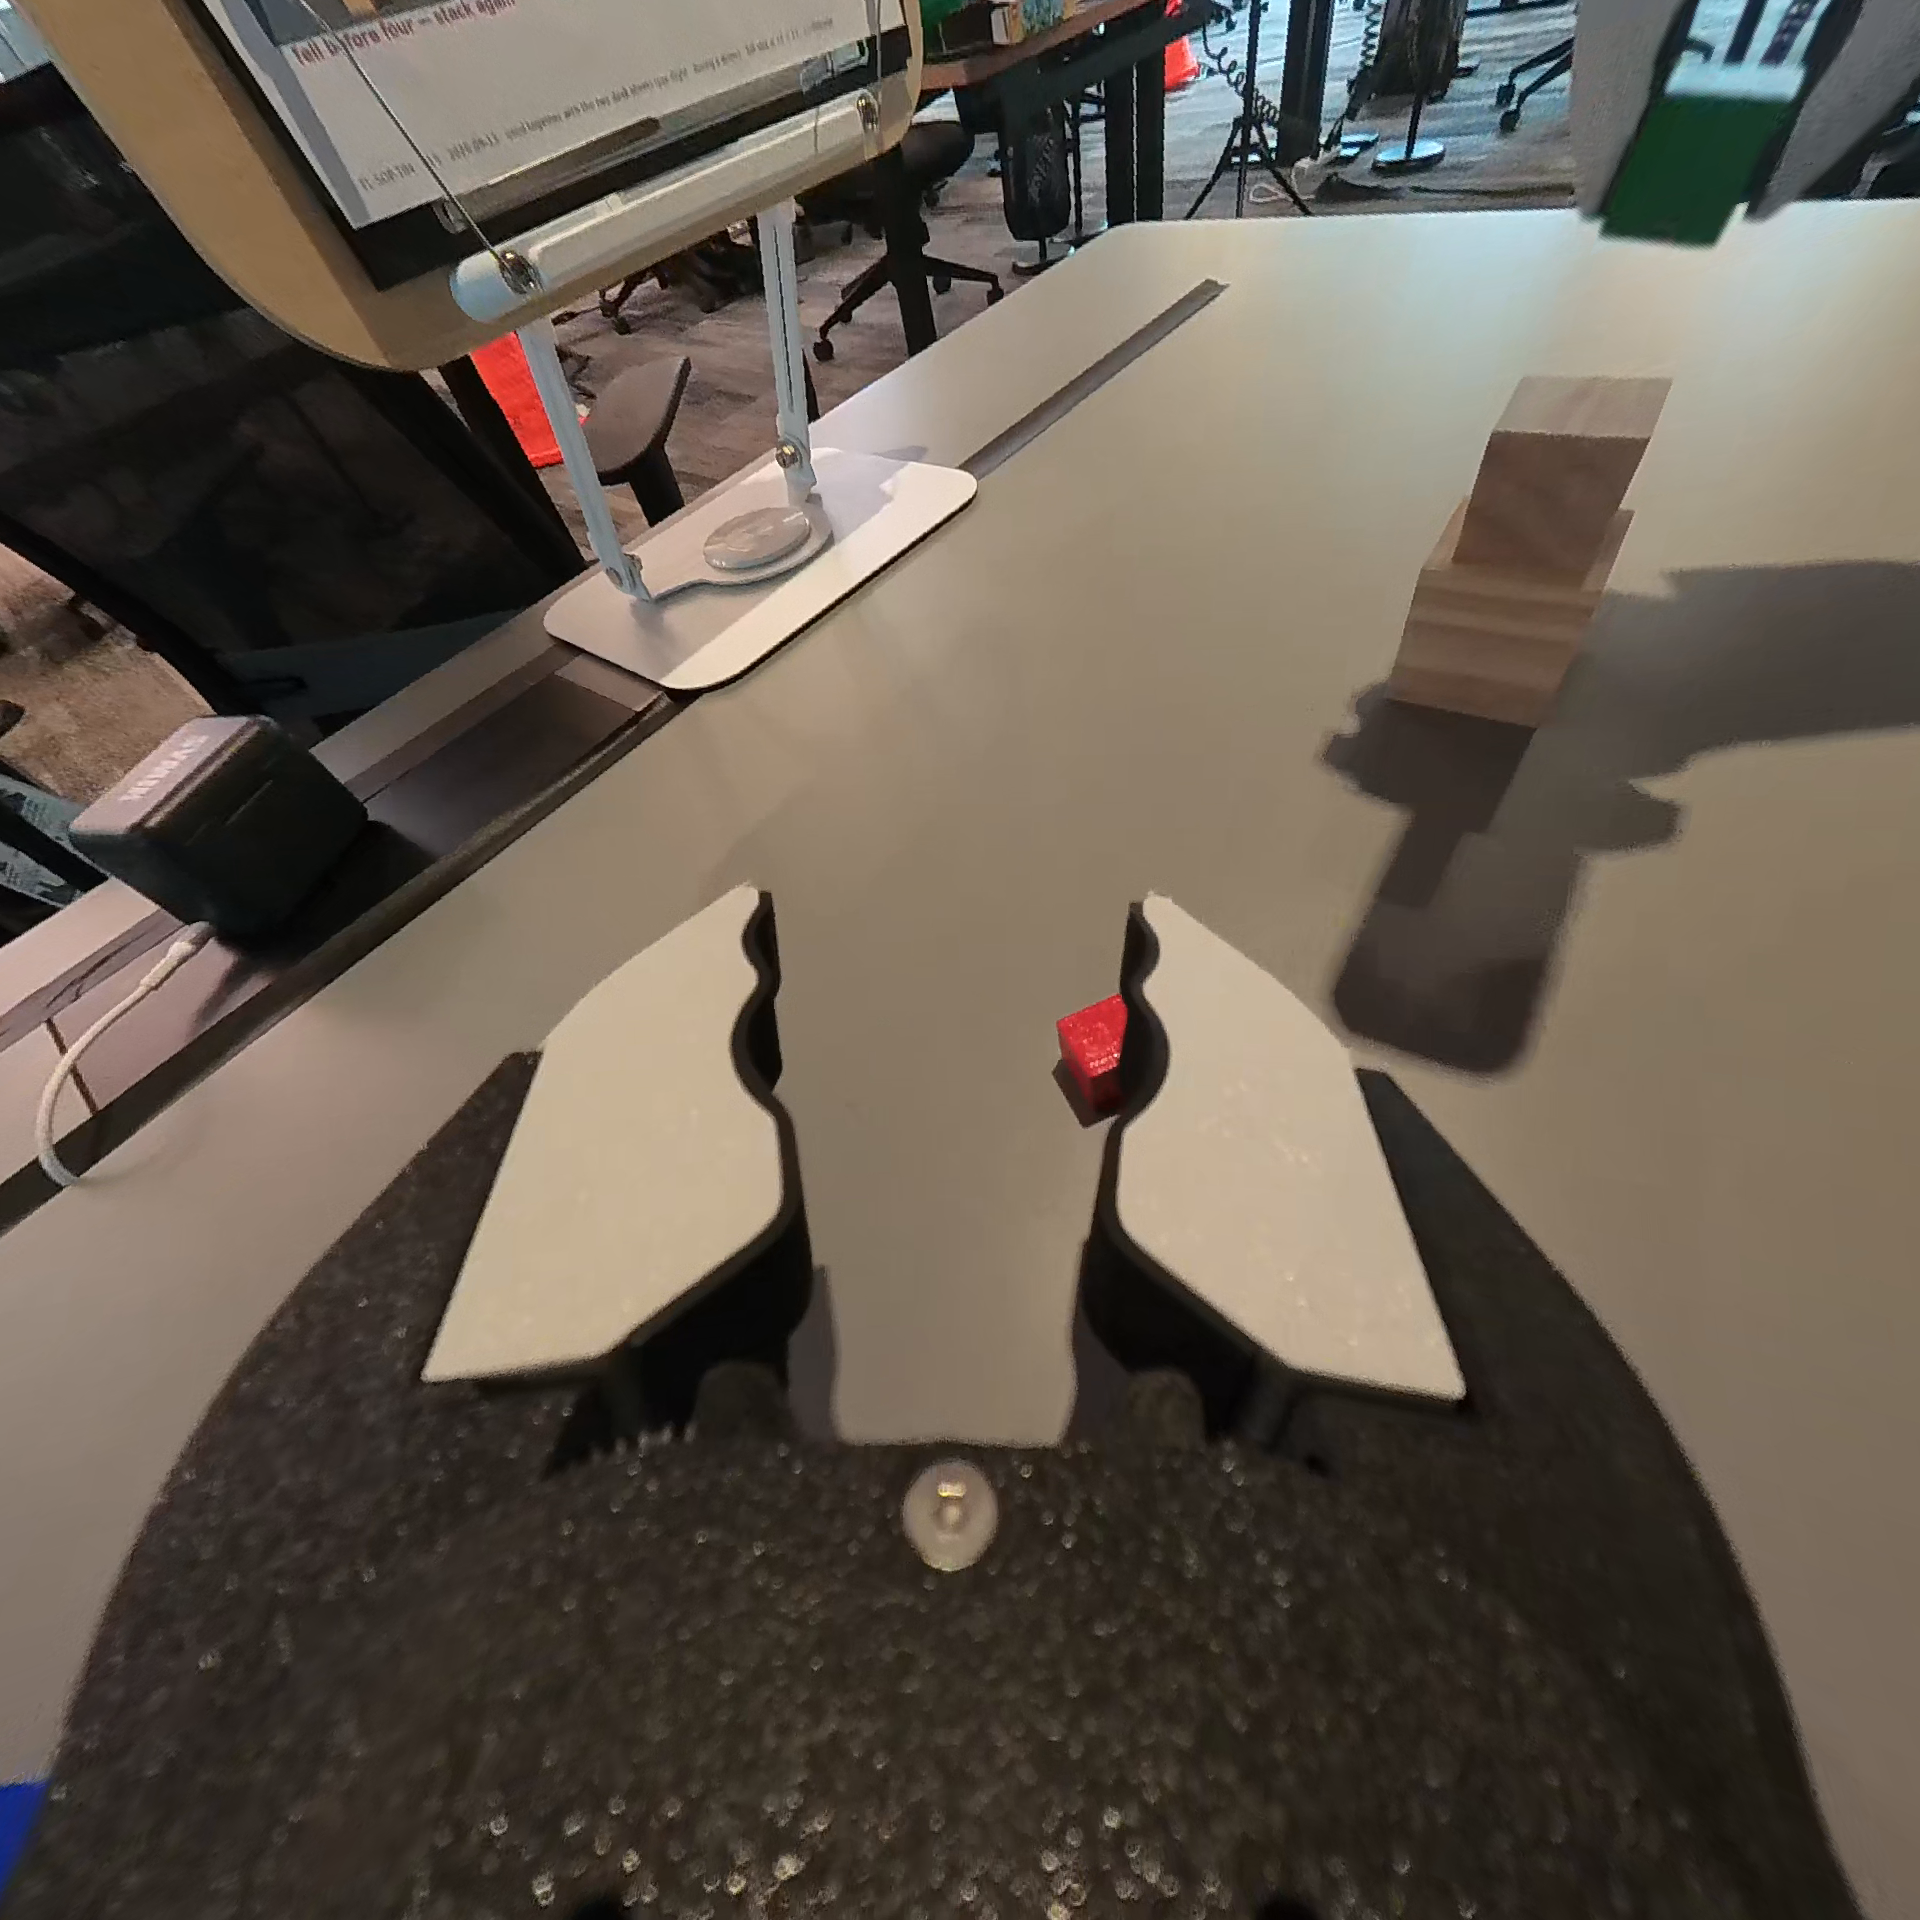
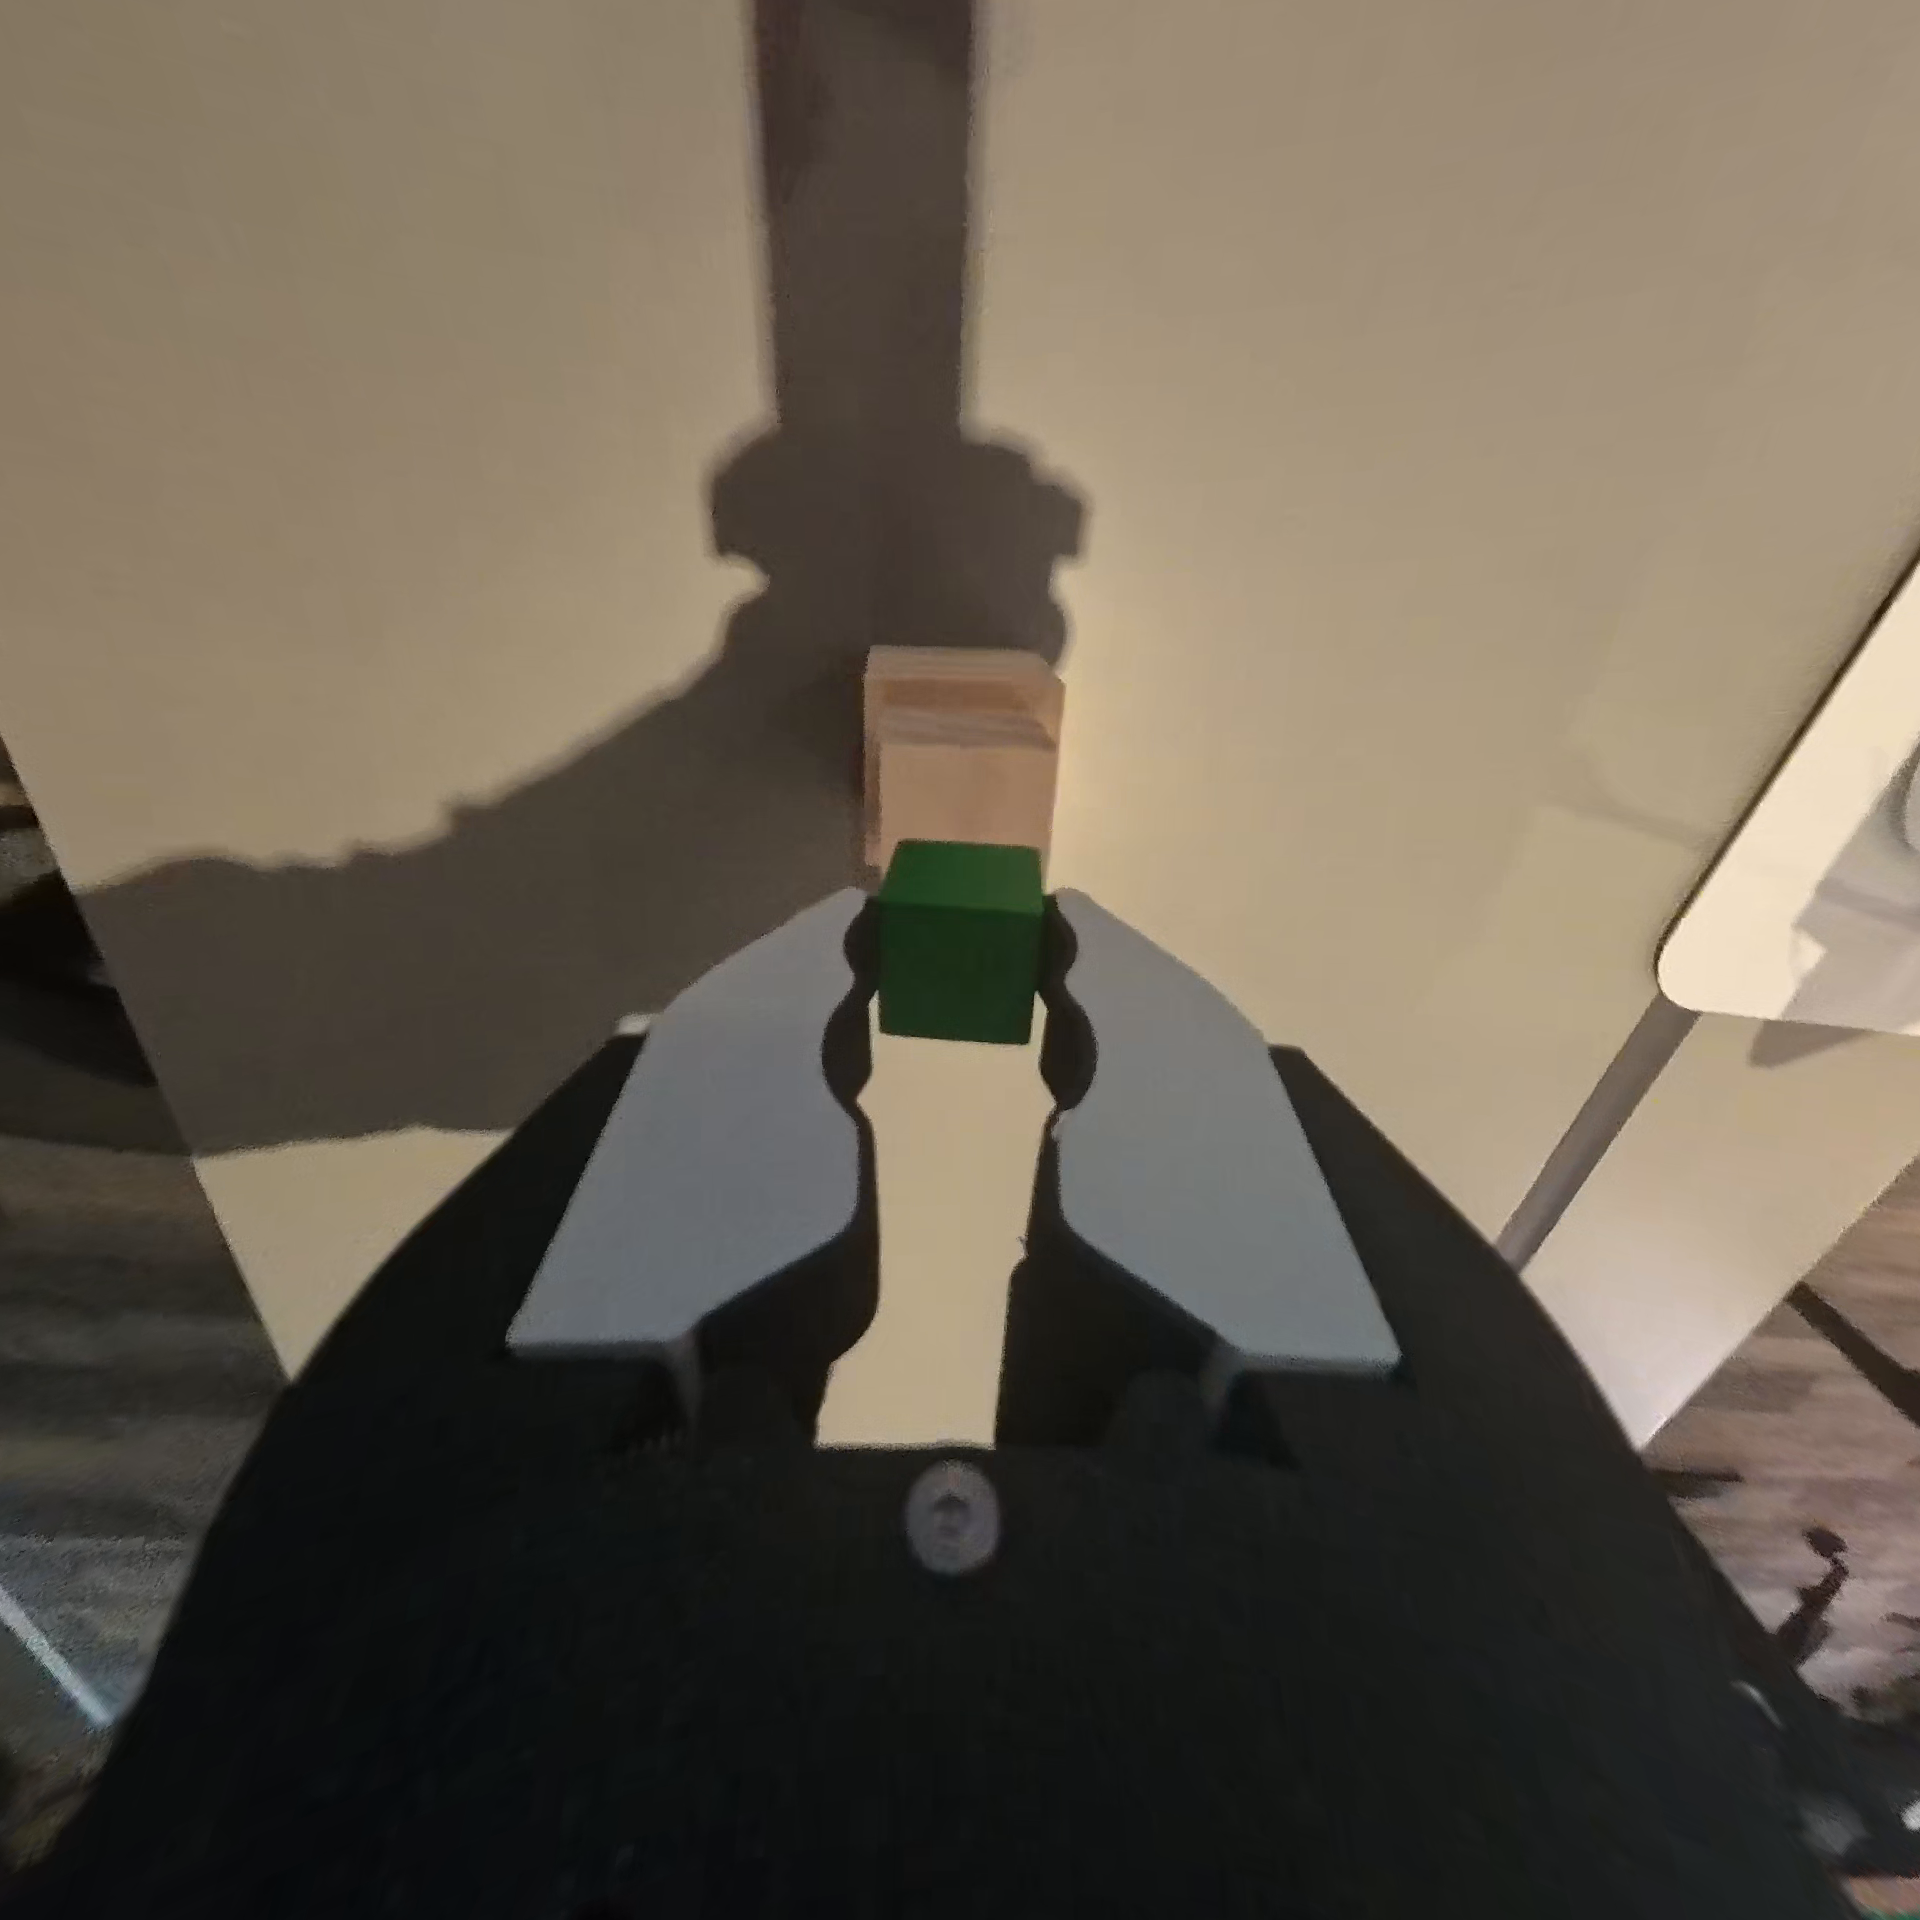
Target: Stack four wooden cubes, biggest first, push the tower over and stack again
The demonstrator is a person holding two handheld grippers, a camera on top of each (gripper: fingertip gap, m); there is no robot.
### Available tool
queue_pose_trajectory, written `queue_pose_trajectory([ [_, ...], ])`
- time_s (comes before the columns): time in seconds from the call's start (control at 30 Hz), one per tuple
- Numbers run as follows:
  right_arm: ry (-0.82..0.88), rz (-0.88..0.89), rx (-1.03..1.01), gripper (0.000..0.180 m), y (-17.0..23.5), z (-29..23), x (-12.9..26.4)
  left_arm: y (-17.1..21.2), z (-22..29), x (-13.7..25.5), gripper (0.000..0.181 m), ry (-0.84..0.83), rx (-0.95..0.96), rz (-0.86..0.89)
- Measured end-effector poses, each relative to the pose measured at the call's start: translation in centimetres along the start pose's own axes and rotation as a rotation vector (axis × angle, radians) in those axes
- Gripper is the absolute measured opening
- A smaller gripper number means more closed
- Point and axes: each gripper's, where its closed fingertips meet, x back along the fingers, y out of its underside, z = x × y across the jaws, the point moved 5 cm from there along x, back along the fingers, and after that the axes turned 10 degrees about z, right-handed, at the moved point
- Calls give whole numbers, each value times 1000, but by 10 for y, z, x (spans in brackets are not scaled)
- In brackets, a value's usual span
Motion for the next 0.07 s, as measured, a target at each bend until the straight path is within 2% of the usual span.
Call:
queue_pose_trajectory([
  [0.03, -6, -2, 9, 28, 0, -1, -3, 0, 0, 0, 63, 0, 0, -1],
  [0.07, -11, -3, 11, 28, 1, -1, -6, 1, 0, 0, 63, 1, 0, -3],
])
